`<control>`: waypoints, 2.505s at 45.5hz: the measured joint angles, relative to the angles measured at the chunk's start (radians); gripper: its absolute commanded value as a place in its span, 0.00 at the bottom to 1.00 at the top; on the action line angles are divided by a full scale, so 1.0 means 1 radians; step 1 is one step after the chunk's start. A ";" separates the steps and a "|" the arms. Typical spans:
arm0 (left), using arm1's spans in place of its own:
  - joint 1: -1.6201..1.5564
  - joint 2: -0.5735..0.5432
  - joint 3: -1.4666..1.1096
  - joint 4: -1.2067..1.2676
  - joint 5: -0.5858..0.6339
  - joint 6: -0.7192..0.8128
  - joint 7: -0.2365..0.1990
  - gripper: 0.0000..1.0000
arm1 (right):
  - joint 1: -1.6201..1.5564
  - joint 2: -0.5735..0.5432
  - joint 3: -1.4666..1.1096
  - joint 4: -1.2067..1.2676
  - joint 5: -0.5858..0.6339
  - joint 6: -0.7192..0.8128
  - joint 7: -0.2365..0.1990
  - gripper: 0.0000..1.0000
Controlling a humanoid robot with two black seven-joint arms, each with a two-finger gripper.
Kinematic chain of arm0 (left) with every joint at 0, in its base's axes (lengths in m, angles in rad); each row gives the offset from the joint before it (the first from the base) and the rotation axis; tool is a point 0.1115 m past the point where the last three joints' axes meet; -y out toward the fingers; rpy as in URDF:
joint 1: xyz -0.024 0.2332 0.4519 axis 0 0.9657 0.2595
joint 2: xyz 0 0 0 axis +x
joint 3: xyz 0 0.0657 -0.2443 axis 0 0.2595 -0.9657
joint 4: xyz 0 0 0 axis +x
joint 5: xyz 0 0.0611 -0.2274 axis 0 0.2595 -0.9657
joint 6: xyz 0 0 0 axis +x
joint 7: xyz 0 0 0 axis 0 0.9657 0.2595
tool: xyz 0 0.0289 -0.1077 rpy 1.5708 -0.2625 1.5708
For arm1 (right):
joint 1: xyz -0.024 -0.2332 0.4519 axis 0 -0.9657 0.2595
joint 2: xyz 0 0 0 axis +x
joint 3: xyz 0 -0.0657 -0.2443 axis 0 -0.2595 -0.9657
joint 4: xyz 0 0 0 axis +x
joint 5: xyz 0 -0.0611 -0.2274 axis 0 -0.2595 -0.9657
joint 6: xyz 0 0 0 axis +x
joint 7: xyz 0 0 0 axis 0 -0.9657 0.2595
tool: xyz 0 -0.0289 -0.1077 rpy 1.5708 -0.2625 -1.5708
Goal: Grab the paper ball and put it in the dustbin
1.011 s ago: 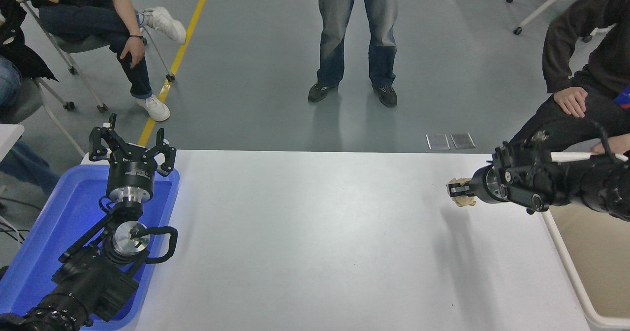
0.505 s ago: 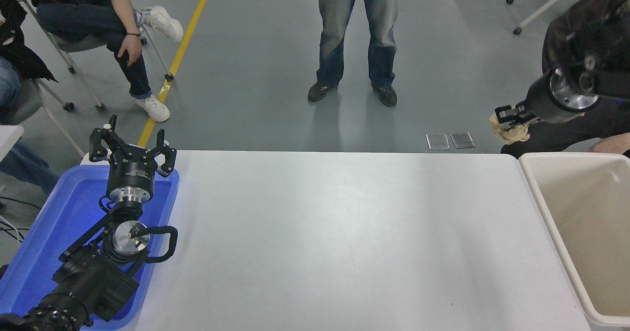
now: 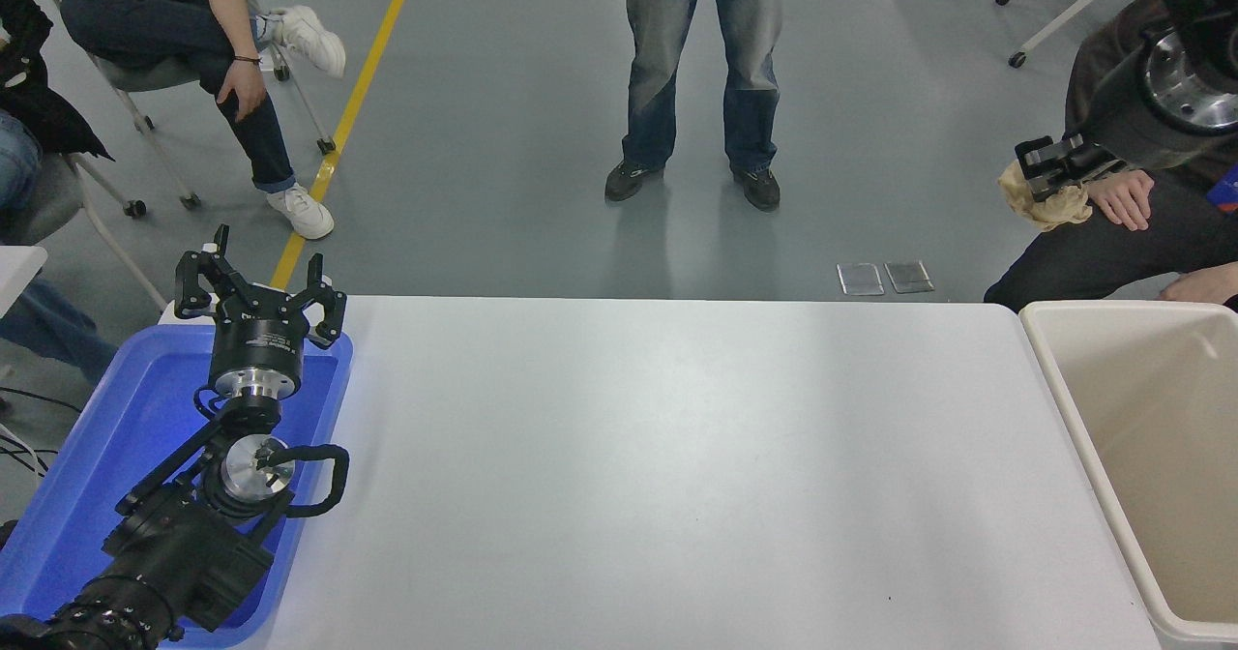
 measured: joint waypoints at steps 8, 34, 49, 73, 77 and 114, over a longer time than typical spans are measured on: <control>0.000 0.000 0.000 0.000 0.000 0.000 0.000 0.99 | -0.017 -0.021 0.004 -0.001 -0.020 0.005 -0.003 0.00; 0.000 0.000 0.001 0.000 0.000 0.000 0.000 0.99 | -0.451 -0.311 0.101 -0.404 -0.260 -0.025 0.063 0.00; 0.000 0.000 0.000 0.000 0.000 0.000 0.000 0.99 | -0.951 -0.297 0.409 -0.741 -0.289 -0.188 0.100 0.00; -0.001 0.000 0.000 0.001 0.000 0.000 -0.001 0.99 | -1.414 -0.078 0.863 -0.953 -0.282 -0.474 0.067 1.00; -0.001 0.000 0.000 0.001 0.000 0.000 -0.001 0.99 | -1.436 -0.060 0.912 -0.959 -0.281 -0.489 0.060 1.00; -0.002 0.000 0.001 0.001 0.000 0.000 -0.001 0.99 | -1.346 -0.065 1.098 -0.769 -0.088 -0.517 0.049 1.00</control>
